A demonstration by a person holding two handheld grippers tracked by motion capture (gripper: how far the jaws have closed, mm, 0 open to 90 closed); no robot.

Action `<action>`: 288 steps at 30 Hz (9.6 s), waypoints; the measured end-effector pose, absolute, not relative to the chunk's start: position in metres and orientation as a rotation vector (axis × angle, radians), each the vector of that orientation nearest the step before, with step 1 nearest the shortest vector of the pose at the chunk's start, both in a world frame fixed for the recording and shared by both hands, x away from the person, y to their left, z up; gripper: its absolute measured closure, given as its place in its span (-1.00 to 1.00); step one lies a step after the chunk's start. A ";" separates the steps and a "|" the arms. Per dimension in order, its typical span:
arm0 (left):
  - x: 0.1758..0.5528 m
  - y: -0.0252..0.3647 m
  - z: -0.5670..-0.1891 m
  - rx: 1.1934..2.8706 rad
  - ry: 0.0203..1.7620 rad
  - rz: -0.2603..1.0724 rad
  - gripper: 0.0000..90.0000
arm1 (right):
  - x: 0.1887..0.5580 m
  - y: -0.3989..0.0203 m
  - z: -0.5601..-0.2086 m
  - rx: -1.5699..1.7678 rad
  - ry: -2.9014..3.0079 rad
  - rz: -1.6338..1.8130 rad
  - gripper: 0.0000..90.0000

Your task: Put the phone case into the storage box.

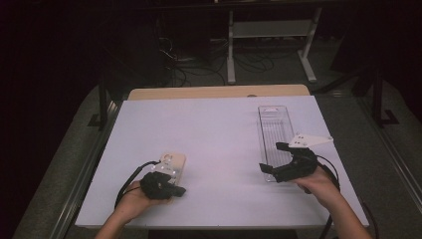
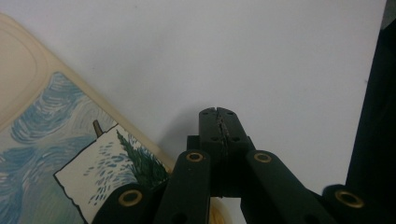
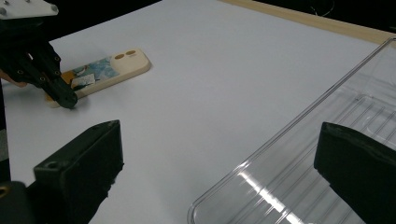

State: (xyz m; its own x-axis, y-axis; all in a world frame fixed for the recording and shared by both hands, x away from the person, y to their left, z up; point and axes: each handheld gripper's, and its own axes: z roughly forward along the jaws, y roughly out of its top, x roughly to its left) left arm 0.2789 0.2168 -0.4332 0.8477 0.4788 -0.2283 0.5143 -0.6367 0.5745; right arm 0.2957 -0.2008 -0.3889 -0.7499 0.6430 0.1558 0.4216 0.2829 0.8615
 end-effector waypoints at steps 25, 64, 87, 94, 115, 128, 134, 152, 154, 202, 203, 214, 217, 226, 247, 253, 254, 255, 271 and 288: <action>0.282 0.234 -0.431 2.417 0.774 -0.029 1.00 | 0.296 -0.200 -0.390 0.988 2.339 1.443 -0.98; 0.297 0.286 -0.428 2.375 0.970 0.080 1.00 | 0.296 -0.200 -0.390 0.982 2.344 1.440 -0.98; 0.291 0.272 -0.404 2.219 0.759 0.129 0.28 | 0.296 -0.198 -0.391 0.981 2.356 1.432 -0.98; 0.287 0.270 -0.400 2.169 0.713 0.167 -0.32 | 0.297 -0.198 -0.391 0.967 2.357 1.431 -0.98; 0.290 0.270 -0.400 2.121 0.716 0.228 -1.00 | 0.296 -0.198 -0.391 0.975 2.354 1.429 -0.98; 0.302 0.270 -0.386 2.133 0.790 0.262 -1.00 | 0.296 -0.198 -0.392 0.980 2.360 1.425 -0.98; 0.310 0.271 -0.379 2.134 0.807 0.277 -1.00 | 0.296 -0.198 -0.391 0.991 2.355 1.431 -0.98; 0.338 0.276 -0.371 2.078 0.904 0.352 -1.00 | 0.297 -0.198 -0.391 0.981 2.356 1.436 -0.98; 0.340 0.279 -0.371 2.076 0.920 0.359 -1.00 | 0.297 -0.198 -0.391 0.981 2.359 1.436 -0.98; 0.330 0.299 -0.401 2.137 1.017 0.385 -1.00 | 0.296 -0.198 -0.392 0.970 2.361 1.428 -0.98; 0.329 0.299 -0.401 2.145 1.006 0.390 -1.00 | 0.296 -0.198 -0.392 0.968 2.360 1.429 -0.98; 0.325 0.297 -0.411 2.160 1.019 0.358 -1.00 | 0.296 -0.197 -0.392 0.968 2.361 1.425 -0.98; 0.325 0.297 -0.413 2.182 1.012 0.362 -1.00 | 0.297 -0.197 -0.392 0.970 2.361 1.425 -0.98; 0.324 0.299 -0.424 2.221 1.047 0.379 -1.00 | 0.296 -0.197 -0.392 0.976 2.362 1.424 -0.98; 0.324 0.294 -0.438 2.334 1.051 0.376 -1.00 | 0.297 -0.197 -0.393 0.966 2.362 1.420 -0.98; 0.324 0.293 -0.441 2.346 1.049 0.360 -1.00 | 0.297 -0.197 -0.393 0.967 2.363 1.419 -0.98; 0.324 0.293 -0.441 2.345 1.053 0.358 -1.00 | 0.297 -0.197 -0.393 0.967 2.362 1.419 -0.98; 0.324 0.293 -0.441 2.344 1.056 0.352 -1.00 | 0.297 -0.197 -0.393 0.965 2.362 1.419 -0.98; 0.325 0.298 -0.441 2.354 1.043 0.334 -0.80 | 0.297 -0.197 -0.393 0.967 2.364 1.419 -0.98; 0.325 0.298 -0.440 2.367 1.040 0.324 -0.76 | 0.296 -0.196 -0.393 0.963 2.367 1.417 -0.98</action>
